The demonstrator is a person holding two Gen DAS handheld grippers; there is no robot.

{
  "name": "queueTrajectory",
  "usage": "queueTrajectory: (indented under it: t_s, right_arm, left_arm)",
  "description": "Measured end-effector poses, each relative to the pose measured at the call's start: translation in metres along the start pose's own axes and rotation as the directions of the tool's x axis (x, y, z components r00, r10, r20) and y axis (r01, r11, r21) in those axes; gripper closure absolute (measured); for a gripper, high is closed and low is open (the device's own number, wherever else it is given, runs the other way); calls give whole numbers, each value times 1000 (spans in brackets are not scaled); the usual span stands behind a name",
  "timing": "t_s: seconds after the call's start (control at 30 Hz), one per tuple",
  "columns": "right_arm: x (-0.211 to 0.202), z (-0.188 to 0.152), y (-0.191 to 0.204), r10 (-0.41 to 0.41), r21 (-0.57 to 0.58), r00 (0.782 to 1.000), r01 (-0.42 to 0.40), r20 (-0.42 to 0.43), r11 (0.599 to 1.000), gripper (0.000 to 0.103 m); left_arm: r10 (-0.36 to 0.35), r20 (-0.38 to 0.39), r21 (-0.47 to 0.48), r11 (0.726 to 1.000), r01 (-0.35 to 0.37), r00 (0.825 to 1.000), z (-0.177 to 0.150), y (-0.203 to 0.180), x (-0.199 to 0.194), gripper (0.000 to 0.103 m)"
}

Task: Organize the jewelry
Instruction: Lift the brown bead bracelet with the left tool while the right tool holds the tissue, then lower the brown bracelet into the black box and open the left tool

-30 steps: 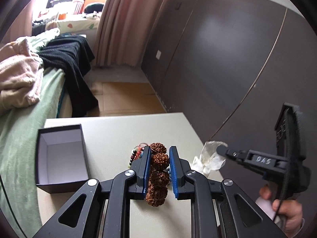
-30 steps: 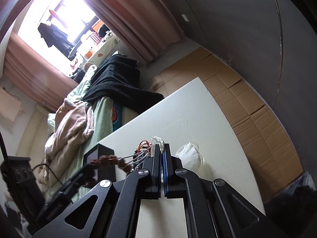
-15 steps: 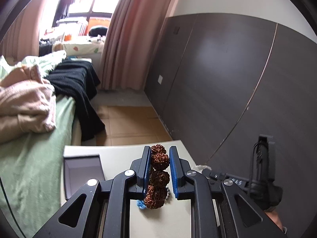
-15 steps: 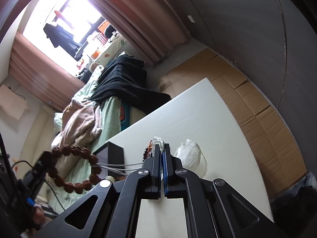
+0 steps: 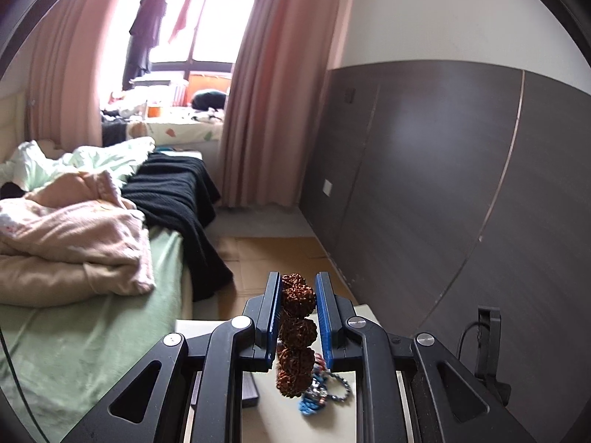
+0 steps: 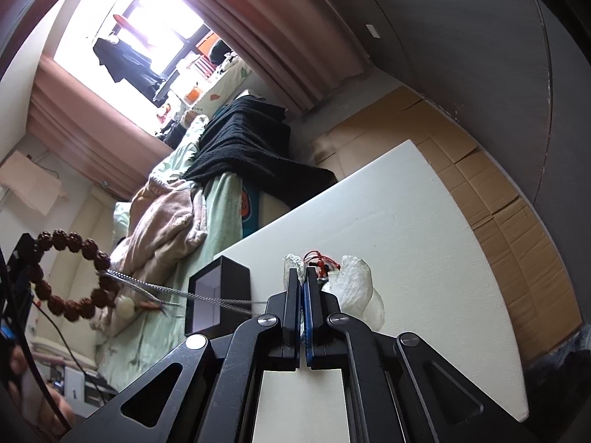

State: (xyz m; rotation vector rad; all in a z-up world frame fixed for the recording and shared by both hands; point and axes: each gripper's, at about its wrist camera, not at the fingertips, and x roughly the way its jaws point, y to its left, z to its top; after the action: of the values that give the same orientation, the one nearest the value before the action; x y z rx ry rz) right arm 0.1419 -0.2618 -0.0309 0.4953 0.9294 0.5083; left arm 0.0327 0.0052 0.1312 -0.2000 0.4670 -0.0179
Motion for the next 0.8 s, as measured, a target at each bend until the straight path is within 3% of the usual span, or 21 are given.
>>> queueTrajectory:
  t_s: [0.5, 0.8]
  right_arm:
    - [7, -1, 4, 15, 14, 1000, -15, -17, 1000, 100]
    - [8, -2, 7, 9, -9, 999, -9, -31, 1000, 100]
  left_arm:
    - [73, 122, 85, 993, -83, 990, 52, -3, -44, 84]
    - [108, 69, 55, 992, -112, 992, 36, 18, -18, 84]
